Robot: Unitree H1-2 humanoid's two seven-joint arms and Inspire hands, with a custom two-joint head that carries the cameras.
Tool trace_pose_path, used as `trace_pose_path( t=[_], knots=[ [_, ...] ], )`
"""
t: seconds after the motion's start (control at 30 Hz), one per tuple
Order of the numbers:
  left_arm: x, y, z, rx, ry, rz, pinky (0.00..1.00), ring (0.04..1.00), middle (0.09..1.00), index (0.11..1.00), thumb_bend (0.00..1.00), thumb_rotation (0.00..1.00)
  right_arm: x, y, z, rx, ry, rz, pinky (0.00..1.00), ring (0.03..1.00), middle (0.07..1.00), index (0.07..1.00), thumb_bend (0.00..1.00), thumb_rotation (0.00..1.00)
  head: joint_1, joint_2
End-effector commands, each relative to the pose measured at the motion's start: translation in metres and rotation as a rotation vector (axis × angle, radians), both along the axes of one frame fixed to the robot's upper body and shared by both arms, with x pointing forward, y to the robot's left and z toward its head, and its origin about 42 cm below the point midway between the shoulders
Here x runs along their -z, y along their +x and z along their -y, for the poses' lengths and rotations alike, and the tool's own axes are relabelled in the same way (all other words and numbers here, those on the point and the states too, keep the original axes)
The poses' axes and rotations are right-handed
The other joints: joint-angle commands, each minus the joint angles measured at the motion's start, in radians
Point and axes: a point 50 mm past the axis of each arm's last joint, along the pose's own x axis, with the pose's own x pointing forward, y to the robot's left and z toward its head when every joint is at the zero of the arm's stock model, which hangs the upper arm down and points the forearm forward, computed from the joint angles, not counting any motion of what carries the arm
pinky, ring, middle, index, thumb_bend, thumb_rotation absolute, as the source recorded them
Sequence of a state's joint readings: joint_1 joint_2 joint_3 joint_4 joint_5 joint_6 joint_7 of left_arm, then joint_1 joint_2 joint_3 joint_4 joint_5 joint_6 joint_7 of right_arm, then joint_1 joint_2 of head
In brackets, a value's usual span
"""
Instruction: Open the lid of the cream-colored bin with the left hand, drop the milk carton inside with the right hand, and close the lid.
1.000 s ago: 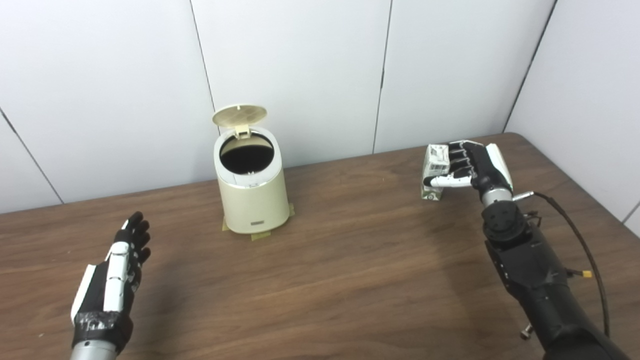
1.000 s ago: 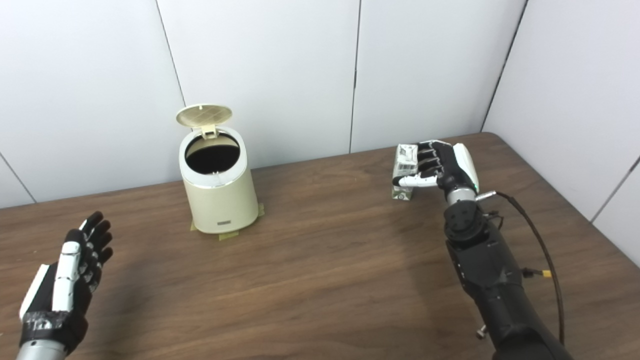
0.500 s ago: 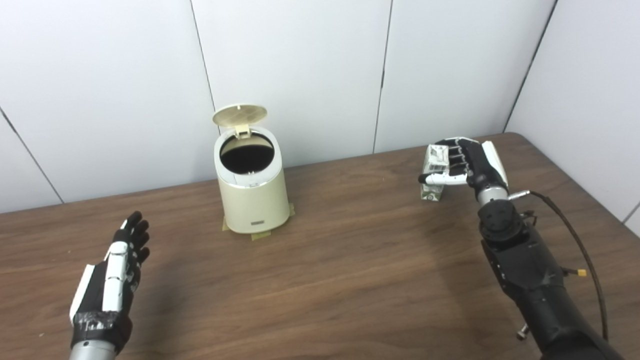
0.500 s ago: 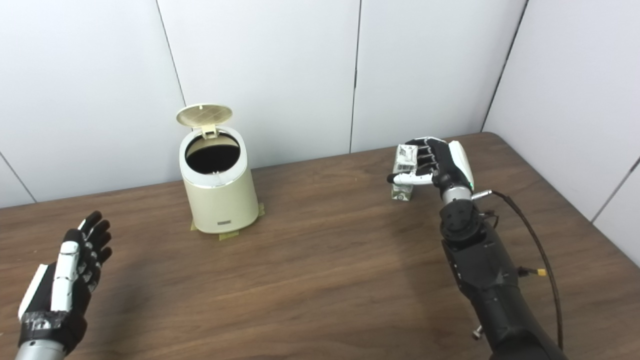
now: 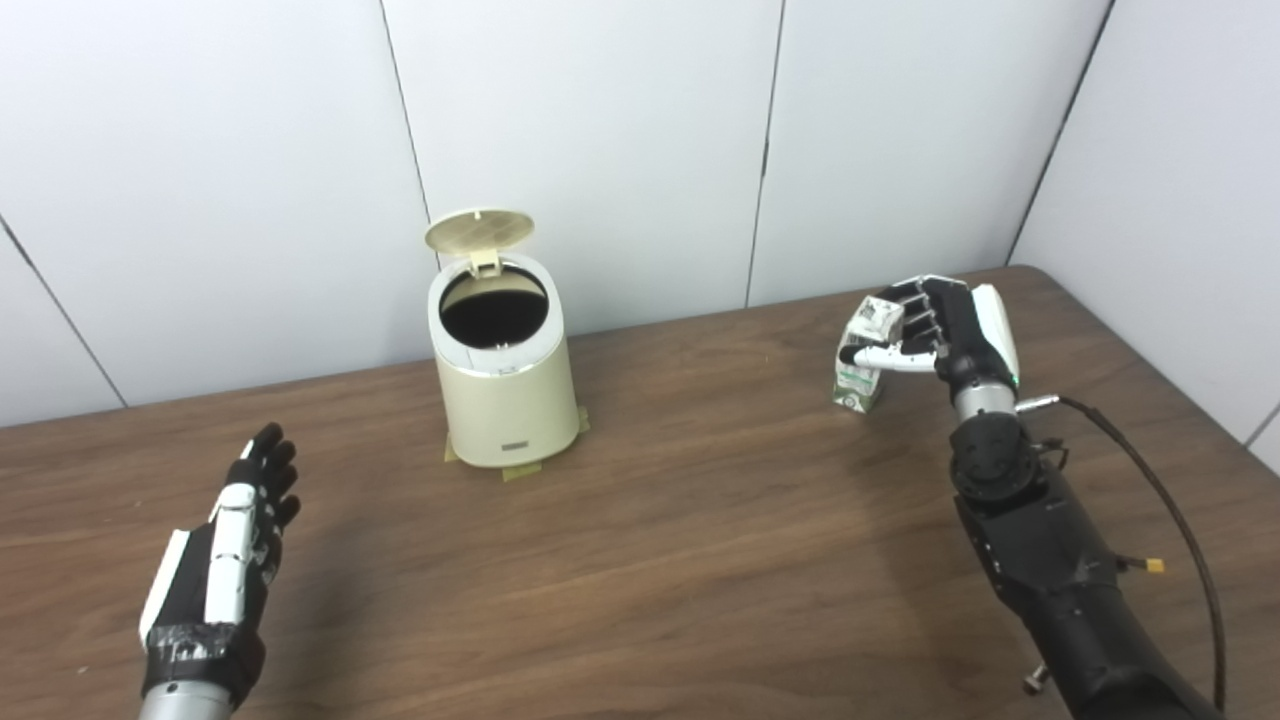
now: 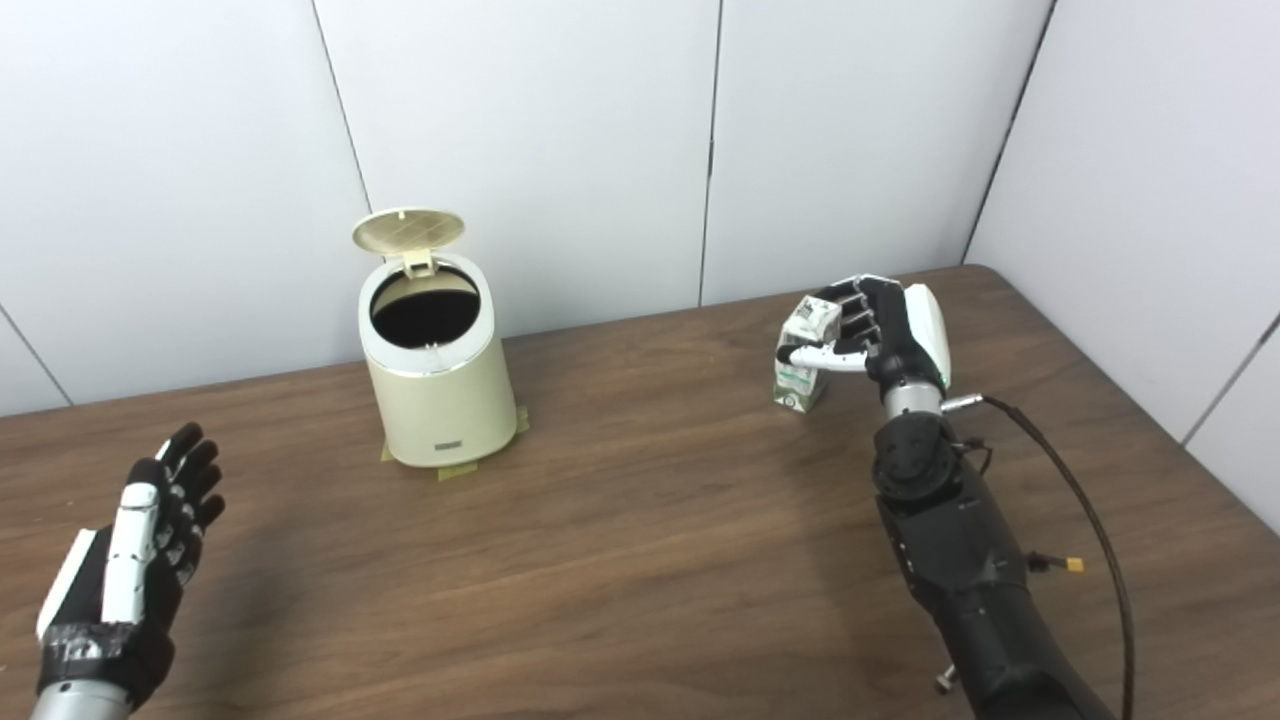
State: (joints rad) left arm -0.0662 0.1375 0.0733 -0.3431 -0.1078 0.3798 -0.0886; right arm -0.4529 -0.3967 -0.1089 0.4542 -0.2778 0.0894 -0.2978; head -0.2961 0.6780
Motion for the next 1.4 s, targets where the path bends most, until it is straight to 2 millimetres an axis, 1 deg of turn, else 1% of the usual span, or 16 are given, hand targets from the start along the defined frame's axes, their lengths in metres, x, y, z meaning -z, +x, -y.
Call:
trace_pose_path(
  t=[0.0,0.07,0.13,0.2,0.3,0.33,0.37,0.4,0.63,0.77,0.83,0.93,1.03,1.07,1.23,1.37],
  knots=[
    [-0.017,0.003,0.002,0.007,0.005,0.081,1.0,0.995,0.976,0.984,0.43,1.0,-0.03,0.007,0.006,-0.015,-0.041,0.102,0.37,0.396,0.509,0.484,0.52,0.0,0.004,0.001],
    [-0.017,0.002,0.002,0.007,0.006,0.081,1.0,0.998,0.98,0.986,0.44,1.0,-0.032,0.006,0.004,-0.022,-0.035,0.112,0.35,0.388,0.515,0.486,0.52,0.0,0.023,0.001],
    [-0.016,0.002,0.003,0.006,0.004,0.084,1.0,0.997,0.98,0.985,0.44,1.0,-0.037,0.003,0.0,-0.032,-0.049,0.127,0.35,0.391,0.514,0.486,0.52,0.0,0.037,0.001],
    [-0.015,0.002,0.004,0.003,-0.003,0.086,1.0,0.997,0.98,0.983,0.42,1.0,-0.044,0.001,-0.006,-0.047,-0.083,0.151,0.36,0.389,0.506,0.493,0.52,0.0,0.05,-0.001],
    [-0.011,0.001,0.004,-0.017,-0.014,0.085,1.0,0.986,0.969,0.975,0.42,1.0,-0.054,-0.002,-0.016,-0.08,-0.081,0.207,0.34,0.385,0.506,0.496,0.52,0.0,0.068,-0.003],
    [-0.01,0.001,0.003,-0.027,-0.02,0.084,1.0,0.982,0.965,0.973,0.42,1.0,-0.058,-0.003,-0.02,-0.091,-0.072,0.227,0.34,0.386,0.508,0.494,0.52,0.0,0.071,-0.005],
    [-0.009,0.001,0.003,-0.037,-0.024,0.083,1.0,0.978,0.962,0.972,0.43,1.0,-0.062,-0.003,-0.026,-0.097,-0.064,0.24,0.31,0.397,0.514,0.501,0.51,0.0,0.072,-0.005],
    [-0.008,0.001,0.002,-0.043,-0.027,0.083,1.0,0.973,0.959,0.97,0.44,1.0,-0.067,-0.003,-0.031,-0.101,-0.06,0.248,0.3,0.402,0.508,0.499,0.5,0.0,0.072,-0.006],
    [-0.004,0.0,0.003,-0.067,-0.062,0.094,1.0,0.971,0.958,0.97,0.44,1.0,-0.099,-0.006,-0.069,-0.192,-0.053,0.334,0.3,0.404,0.512,0.512,0.5,0.0,0.078,-0.017],
    [0.0,-0.001,0.007,-0.075,-0.067,0.091,1.0,0.968,0.958,0.964,0.44,1.0,-0.115,-0.007,-0.084,-0.248,-0.054,0.379,0.3,0.401,0.515,0.517,0.5,0.0,0.097,-0.022],
    [0.002,-0.002,0.01,-0.078,-0.073,0.086,1.0,0.967,0.957,0.959,0.45,1.0,-0.125,-0.009,-0.093,-0.262,-0.035,0.394,0.32,0.396,0.515,0.524,0.5,0.0,0.123,-0.027],
    [0.004,-0.003,0.015,-0.079,-0.083,0.085,0.98,0.952,0.947,0.956,0.44,1.0,-0.143,-0.012,-0.112,-0.273,-0.037,0.406,0.36,0.393,0.507,0.532,0.5,0.0,0.163,-0.033],
    [0.006,-0.004,0.02,-0.075,-0.088,0.085,0.97,0.94,0.937,0.938,0.43,0.98,-0.161,-0.016,-0.134,-0.314,-0.03,0.437,0.35,0.389,0.506,0.536,0.5,0.0,0.193,-0.038],
    [0.006,-0.004,0.021,-0.074,-0.087,0.085,0.96,0.937,0.935,0.935,0.43,0.97,-0.164,-0.016,-0.138,-0.325,-0.025,0.444,0.33,0.394,0.51,0.535,0.5,0.0,0.196,-0.039],
    [0.01,-0.006,0.028,-0.059,-0.081,0.063,0.95,0.935,0.938,0.945,0.44,0.96,-0.182,-0.009,-0.169,-0.438,-0.028,0.524,0.3,0.393,0.505,0.545,0.49,0.0,0.238,-0.054],
    [0.012,-0.008,0.032,-0.061,-0.082,0.05,0.96,0.941,0.94,0.948,0.43,0.94,-0.187,0.0,-0.187,-0.476,-0.014,0.554,0.3,0.391,0.507,0.541,0.49,0.0,0.255,-0.06]
  ],
)
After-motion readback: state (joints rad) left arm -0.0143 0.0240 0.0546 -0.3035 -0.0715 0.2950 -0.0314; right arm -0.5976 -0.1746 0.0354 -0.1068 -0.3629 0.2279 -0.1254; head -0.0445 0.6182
